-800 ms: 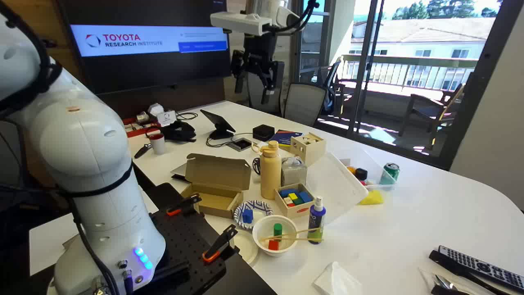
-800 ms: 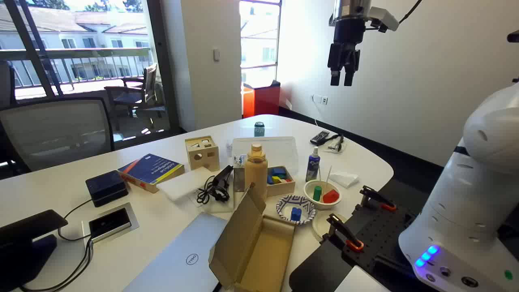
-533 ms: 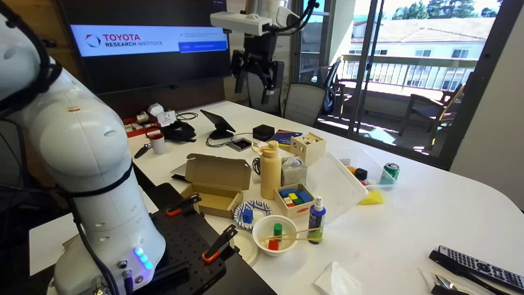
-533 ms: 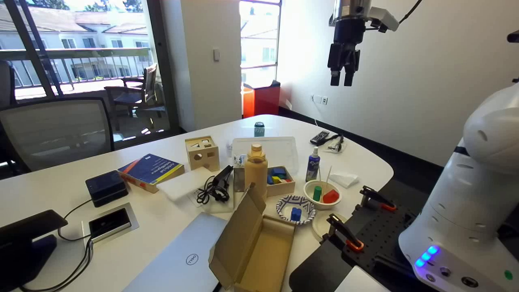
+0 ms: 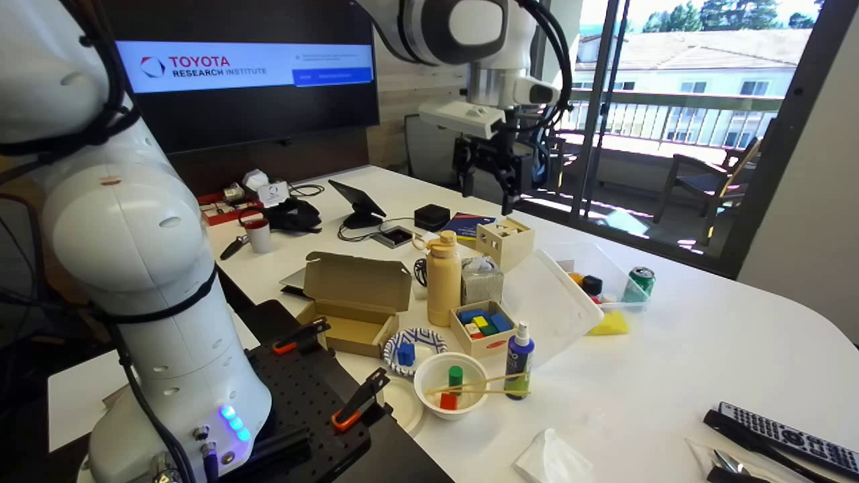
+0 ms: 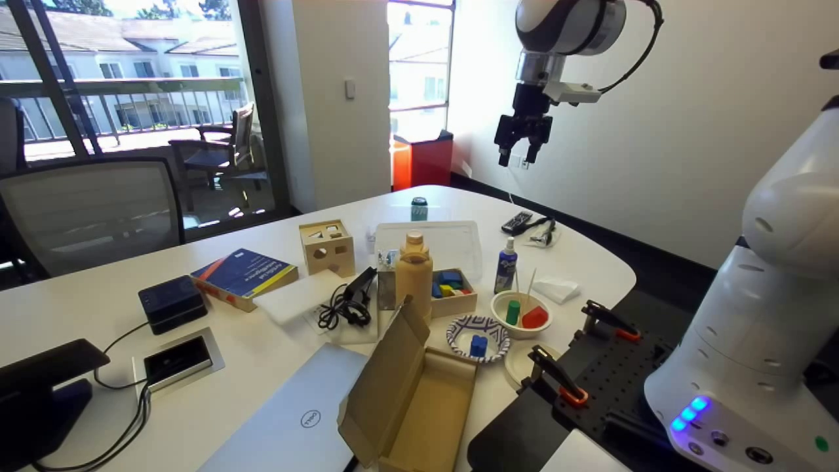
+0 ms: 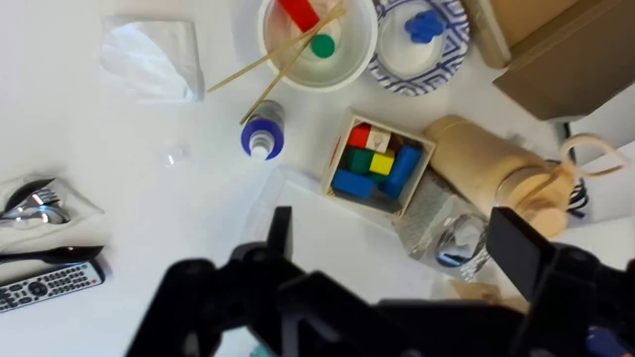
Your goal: Pick up the lid and put it on the bottle
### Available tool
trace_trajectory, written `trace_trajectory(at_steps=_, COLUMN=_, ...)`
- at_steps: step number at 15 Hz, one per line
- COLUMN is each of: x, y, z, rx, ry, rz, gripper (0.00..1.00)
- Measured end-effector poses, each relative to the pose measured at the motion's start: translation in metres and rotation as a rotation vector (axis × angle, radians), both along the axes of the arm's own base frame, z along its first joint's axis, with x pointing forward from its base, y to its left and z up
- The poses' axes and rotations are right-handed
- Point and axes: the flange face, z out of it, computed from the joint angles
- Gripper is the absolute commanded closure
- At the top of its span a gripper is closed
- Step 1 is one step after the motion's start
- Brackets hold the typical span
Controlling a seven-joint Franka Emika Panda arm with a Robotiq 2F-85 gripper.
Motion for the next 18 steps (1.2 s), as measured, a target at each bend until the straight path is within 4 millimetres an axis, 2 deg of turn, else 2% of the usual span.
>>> trace_trajectory(at_steps=5, x=0.064, y=-0.068, z=-0.072, rx=-0.083, ry=-0.035, rz=-0.171, gripper=0.0)
trace_trajectory(at_steps=9, x=0.097, y=-0.13, z=-0.135, rx=-0.078, ry=0.008, rz=-0.3, gripper=0.0)
trace_trajectory(at_steps=12, x=0.107, y=-0.175, z=-0.189, rx=-0.044, ry=0.051, rz=-0.389, gripper=0.0)
trace_trajectory(at_steps=14, x=0.107, y=-0.198, z=-0.226, rx=-0.026, ry=0.075, rz=-0.432, gripper=0.0)
trace_trajectory(at_steps=16, x=0.103, y=-0.214, z=-0.26, rx=-0.016, ry=0.101, rz=-0.46, gripper=0.0)
trace_trajectory(at_steps=18, x=0.098, y=-0.221, z=-0.289, rx=-0.017, ry=0.126, rz=-0.494, gripper=0.0)
